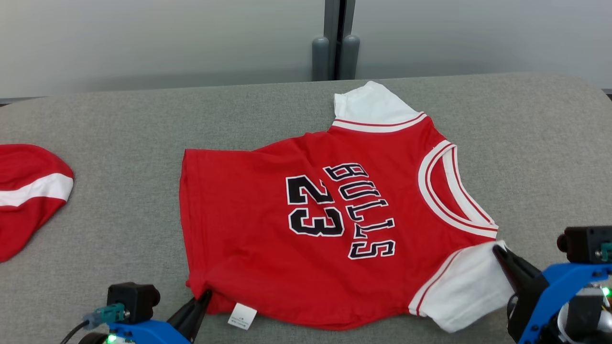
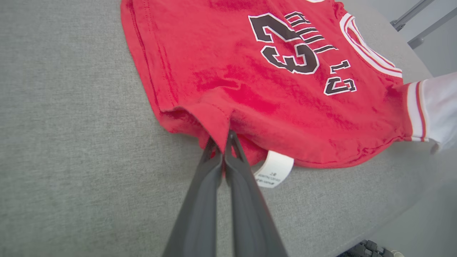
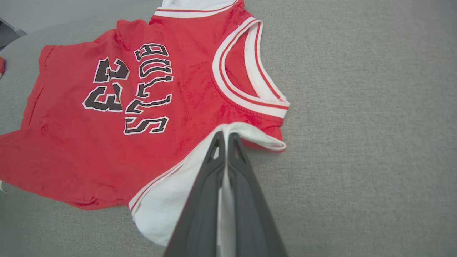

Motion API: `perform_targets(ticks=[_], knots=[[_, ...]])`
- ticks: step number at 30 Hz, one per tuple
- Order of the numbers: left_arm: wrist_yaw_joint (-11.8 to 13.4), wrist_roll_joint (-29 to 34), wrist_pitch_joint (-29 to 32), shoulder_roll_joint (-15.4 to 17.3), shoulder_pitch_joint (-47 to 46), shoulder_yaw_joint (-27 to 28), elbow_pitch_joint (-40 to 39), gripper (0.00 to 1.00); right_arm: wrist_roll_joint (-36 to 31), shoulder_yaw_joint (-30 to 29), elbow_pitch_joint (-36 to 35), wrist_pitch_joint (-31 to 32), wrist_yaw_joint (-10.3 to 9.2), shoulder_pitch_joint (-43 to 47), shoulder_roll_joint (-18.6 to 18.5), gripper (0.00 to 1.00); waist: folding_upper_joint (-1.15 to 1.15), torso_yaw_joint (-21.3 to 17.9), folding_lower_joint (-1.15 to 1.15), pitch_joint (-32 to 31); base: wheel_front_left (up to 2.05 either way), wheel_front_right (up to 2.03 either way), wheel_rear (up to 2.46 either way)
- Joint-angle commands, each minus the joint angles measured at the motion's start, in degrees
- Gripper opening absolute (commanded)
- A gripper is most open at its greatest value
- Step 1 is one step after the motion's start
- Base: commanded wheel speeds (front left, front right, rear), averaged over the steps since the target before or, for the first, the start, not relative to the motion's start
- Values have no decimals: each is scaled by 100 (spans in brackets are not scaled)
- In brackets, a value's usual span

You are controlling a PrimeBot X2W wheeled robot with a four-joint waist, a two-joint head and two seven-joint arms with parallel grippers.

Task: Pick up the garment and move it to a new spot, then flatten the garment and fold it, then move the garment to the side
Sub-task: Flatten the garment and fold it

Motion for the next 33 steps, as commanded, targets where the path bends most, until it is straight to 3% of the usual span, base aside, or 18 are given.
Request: perform_targets(ticks=[1,10,23,24,25,26,27,33], knots=[[-29,-35,48,20,-180,50,24,0,-30,55,26,44,3,-246,-6,0,0,-22,-1,52,0,0,0],[-316,-192,245,-230,-957,120,593,0,11,65,766,130,3,-1584,-5,0,0,-23,-1,439,0,0,0],[-418,-202,258,-579,-1765,177,1640,0,-120,-8,2134,-131,3,-2929,-9,0,0,67,-1,853,0,0,0],[-386,-185,235,-604,-1816,190,1707,0,-130,-19,2219,-244,3,-3023,-8,18,0,76,-1,871,0,0,0],[-344,-128,152,-623,-1885,229,1754,23,-124,-55,2305,-393,3,-3115,-8,100,0,84,-1,887,0,0,0],[-313,-116,68,-676,-1937,265,1799,89,-88,-129,2404,-567,3,-3198,-11,100,0,94,-1,897,0,0,0],[-315,-116,29,-730,-1945,267,1849,100,-80,-121,2496,-720,3,-3264,-11,100,0,105,-1,901,0,0,0],[-322,-65,-122,-773,-1823,224,2005,100,134,10,2857,-1602,3,-3462,-11,100,0,143,-1,770,0,0,0]])
